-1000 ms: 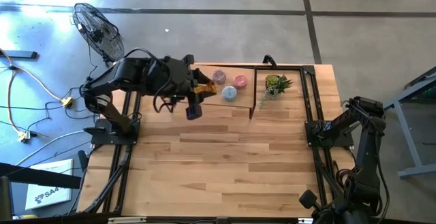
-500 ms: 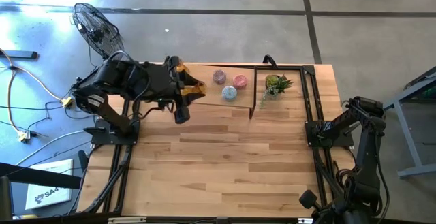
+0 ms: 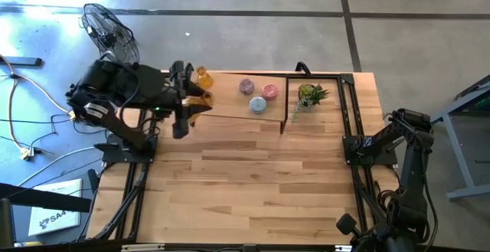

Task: Pick & Place candle stick holders
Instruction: Put the yellow glass candle holder on the shelf

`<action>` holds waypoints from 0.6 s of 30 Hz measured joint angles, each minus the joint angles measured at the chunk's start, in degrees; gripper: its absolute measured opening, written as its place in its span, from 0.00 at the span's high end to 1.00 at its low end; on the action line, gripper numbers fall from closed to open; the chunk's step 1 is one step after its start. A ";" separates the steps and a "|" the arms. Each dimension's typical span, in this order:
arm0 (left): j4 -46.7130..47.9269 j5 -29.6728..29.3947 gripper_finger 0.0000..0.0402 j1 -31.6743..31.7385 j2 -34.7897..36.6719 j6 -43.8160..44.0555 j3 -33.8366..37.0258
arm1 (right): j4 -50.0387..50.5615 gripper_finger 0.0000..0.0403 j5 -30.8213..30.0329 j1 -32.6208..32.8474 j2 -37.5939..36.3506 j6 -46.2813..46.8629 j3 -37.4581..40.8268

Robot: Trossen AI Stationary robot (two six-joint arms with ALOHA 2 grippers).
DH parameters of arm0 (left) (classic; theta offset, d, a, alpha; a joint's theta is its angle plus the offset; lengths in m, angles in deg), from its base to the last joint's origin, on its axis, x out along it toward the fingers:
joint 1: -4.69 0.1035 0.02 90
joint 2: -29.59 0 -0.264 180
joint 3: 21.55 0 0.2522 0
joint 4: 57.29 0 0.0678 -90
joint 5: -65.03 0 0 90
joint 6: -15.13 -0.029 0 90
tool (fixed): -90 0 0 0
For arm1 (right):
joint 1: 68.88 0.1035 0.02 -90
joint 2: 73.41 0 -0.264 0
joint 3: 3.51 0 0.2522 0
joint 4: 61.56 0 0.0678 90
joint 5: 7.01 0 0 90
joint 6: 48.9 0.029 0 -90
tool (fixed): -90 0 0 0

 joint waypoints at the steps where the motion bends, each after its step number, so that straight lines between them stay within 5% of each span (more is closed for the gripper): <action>1: 0.54 0.07 0.67 -0.42 0.32 0.00 0.00 | 0.00 0.99 0.00 -0.02 0.00 0.00 0.00; 8: 0.65 -1.99 0.67 -2.69 5.34 0.00 4.66 | 0.00 0.99 0.00 -0.02 0.00 0.00 0.00; 18: -20.04 -3.33 0.67 -2.51 19.89 -2.98 32.62 | 0.00 0.99 0.00 -0.02 0.00 0.00 0.00</action>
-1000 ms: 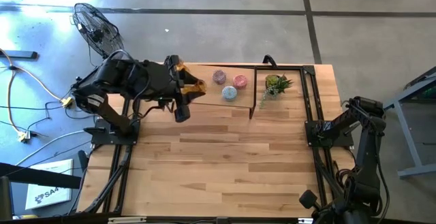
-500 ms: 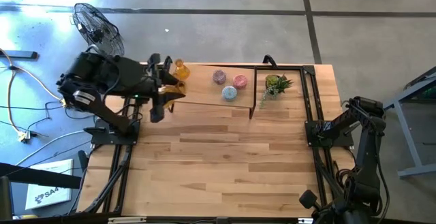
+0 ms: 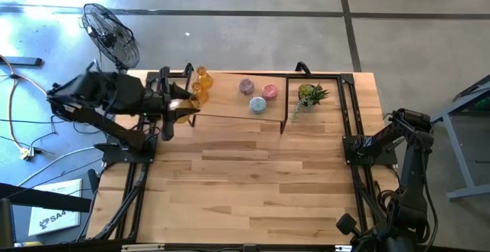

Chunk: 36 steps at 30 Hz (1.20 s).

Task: Pick & Place candle stick holders
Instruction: Put the yellow glass candle holder on the shelf

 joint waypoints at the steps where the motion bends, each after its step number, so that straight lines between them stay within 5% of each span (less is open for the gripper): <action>1: -2.46 -0.58 0.67 0.00 1.06 -0.05 2.91 | 0.00 0.99 0.00 0.00 0.00 0.00 0.00; 18: -55.97 -5.99 0.67 1.50 5.10 -3.19 36.44 | 0.00 0.99 0.00 0.01 0.00 0.00 0.00; 26: -73.11 6.85 0.67 11.38 5.12 -3.08 47.99 | 0.00 0.99 0.00 0.02 0.00 0.00 0.00; 36: -77.92 18.15 0.67 19.59 5.12 -1.54 55.24 | 0.00 0.99 0.00 0.02 0.00 0.00 0.00</action>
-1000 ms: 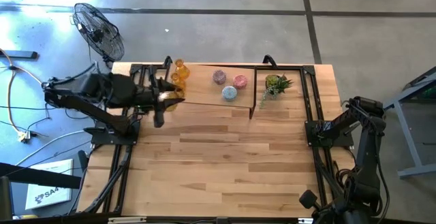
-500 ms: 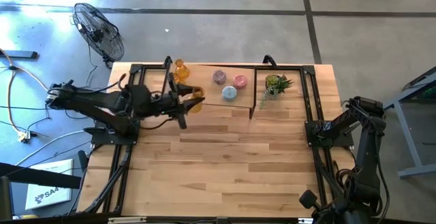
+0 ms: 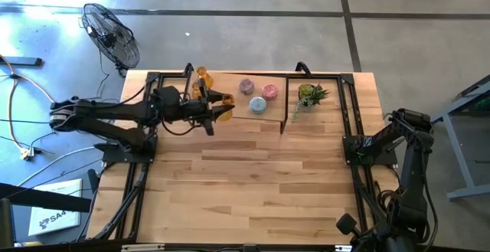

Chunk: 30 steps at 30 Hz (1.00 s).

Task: Pick & Place candle stick holders
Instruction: Put the yellow glass candle holder on the shelf

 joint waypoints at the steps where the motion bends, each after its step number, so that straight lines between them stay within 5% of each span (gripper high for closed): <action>1: -1.03 0.47 0.67 0.46 0.00 0.02 0.88 | 0.00 0.99 0.00 -0.02 0.00 0.00 0.00; 12: -13.62 0.56 0.67 6.02 -1.81 0.08 12.37 | -0.01 0.99 0.00 0.00 0.00 0.00 0.00; 30: -24.58 -0.71 0.67 10.14 -13.20 1.83 12.81 | -0.02 0.99 0.00 0.00 0.00 0.00 0.00</action>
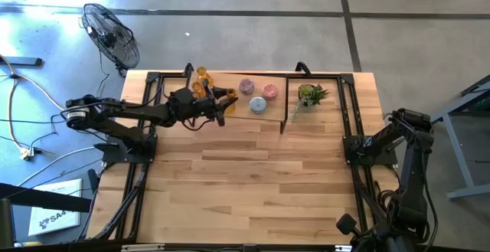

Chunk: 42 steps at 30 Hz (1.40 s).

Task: Pick & Place candle stick holders
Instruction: Put the yellow glass candle holder on the shelf

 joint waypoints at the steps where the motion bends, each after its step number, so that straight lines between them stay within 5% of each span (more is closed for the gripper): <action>1: 0.25 -0.22 0.67 -0.04 -0.03 0.06 0.00 | 0.00 0.99 0.00 0.00 0.00 0.00 0.00; 42: 6.89 -1.46 0.64 0.72 0.02 1.20 -0.13 | 0.02 0.99 0.01 0.00 0.00 0.00 0.00</action>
